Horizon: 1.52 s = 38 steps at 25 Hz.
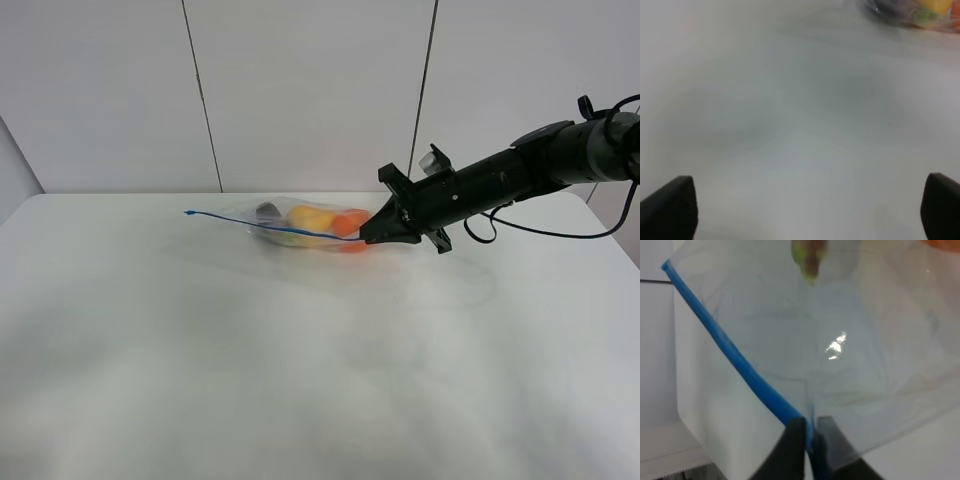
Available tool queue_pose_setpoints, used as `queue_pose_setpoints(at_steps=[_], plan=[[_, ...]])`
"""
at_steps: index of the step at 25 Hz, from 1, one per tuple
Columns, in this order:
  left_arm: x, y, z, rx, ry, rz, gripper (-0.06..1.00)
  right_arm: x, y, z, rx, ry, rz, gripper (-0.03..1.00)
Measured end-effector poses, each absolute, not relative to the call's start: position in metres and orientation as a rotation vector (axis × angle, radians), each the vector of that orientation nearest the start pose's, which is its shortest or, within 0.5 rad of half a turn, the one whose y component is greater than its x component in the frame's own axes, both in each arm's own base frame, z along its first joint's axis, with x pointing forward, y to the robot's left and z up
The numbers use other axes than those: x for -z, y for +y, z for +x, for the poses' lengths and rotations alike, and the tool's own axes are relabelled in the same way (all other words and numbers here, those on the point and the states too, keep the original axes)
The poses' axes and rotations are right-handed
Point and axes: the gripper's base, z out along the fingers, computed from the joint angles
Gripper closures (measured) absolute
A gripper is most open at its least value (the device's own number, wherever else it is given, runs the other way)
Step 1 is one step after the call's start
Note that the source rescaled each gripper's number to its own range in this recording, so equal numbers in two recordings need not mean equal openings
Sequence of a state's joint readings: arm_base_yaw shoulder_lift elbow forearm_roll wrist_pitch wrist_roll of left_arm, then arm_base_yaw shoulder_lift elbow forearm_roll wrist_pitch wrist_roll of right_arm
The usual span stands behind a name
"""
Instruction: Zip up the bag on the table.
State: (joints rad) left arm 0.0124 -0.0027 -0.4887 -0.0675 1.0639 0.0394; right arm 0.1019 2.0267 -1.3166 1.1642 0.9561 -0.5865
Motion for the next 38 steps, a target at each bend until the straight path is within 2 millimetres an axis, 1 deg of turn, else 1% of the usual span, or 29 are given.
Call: queue_pose_setpoints(at_steps=[1,3,4,6,7,10,14,17,19,21,25,27,29,31,34,36,38], plan=[[-0.274,-0.005,-0.004,0.049,2.054,0.031,-0.06,-0.177,0.109,0.391,-1.289,2.643,0.056,0.61],[-0.274,-0.005,-0.004,0.050,2.054,0.031,-0.06,-0.176,0.109,0.390,-1.287,2.660,0.043,0.28],[-0.274,-0.005,-0.004,0.050,2.054,0.031,-0.06,-0.175,0.108,0.389,-1.279,2.669,0.032,0.15],[-0.274,-0.005,-0.004,0.050,2.054,0.031,-0.06,-0.177,0.106,0.390,-1.223,2.700,-0.020,0.04],[-0.274,-0.005,-0.004,0.050,2.054,0.031,-0.06,-0.179,0.105,0.392,-1.180,2.721,-0.036,0.01],[-0.274,-0.005,-0.004,0.050,2.054,0.031,-0.06,-0.193,0.095,0.404,-0.936,2.793,-0.122,-0.02],[-0.274,-0.005,-0.004,0.050,2.054,0.031,-0.06,-0.220,0.077,0.419,-0.569,2.860,-0.173,-0.02],[-0.274,-0.005,-0.004,0.050,2.054,0.031,-0.06,-0.233,0.061,0.424,-0.292,2.894,-0.218,-0.02],[-0.274,-0.005,-0.004,0.050,2.054,0.031,-0.06,-0.238,0.050,0.425,-0.179,2.910,-0.224,-0.02],[-0.274,-0.005,-0.004,0.050,2.054,0.031,-0.06,-0.239,0.035,0.426,-0.130,2.926,-0.194,-0.02],[-0.274,-0.005,-0.004,0.050,2.054,0.031,-0.06,-0.238,0.003,0.423,-0.104,2.977,-0.098,-0.02],[-0.274,-0.005,-0.004,0.050,2.054,0.031,-0.06,-0.238,-0.007,0.422,-0.101,2.989,-0.063,-0.02],[-0.274,-0.005,-0.004,0.050,2.054,0.031,-0.06,-0.238,-0.010,0.422,-0.104,2.990,-0.050,-0.02],[-0.274,-0.005,-0.004,0.050,2.054,0.031,-0.06,-0.240,-0.010,0.421,-0.127,2.984,-0.042,-0.02],[-0.274,-0.005,-0.004,0.050,2.054,0.031,-0.06,-0.250,-0.008,0.418,-0.152,2.957,-0.038,-0.02],[-0.274,-0.005,-0.004,0.050,2.054,0.031,-0.06,-0.261,-0.007,0.411,-0.151,2.940,-0.039,-0.02],[-0.274,-0.005,-0.004,0.050,2.054,0.031,-0.06,-0.266,-0.007,0.398,-0.151,2.943,-0.039,-0.02]])
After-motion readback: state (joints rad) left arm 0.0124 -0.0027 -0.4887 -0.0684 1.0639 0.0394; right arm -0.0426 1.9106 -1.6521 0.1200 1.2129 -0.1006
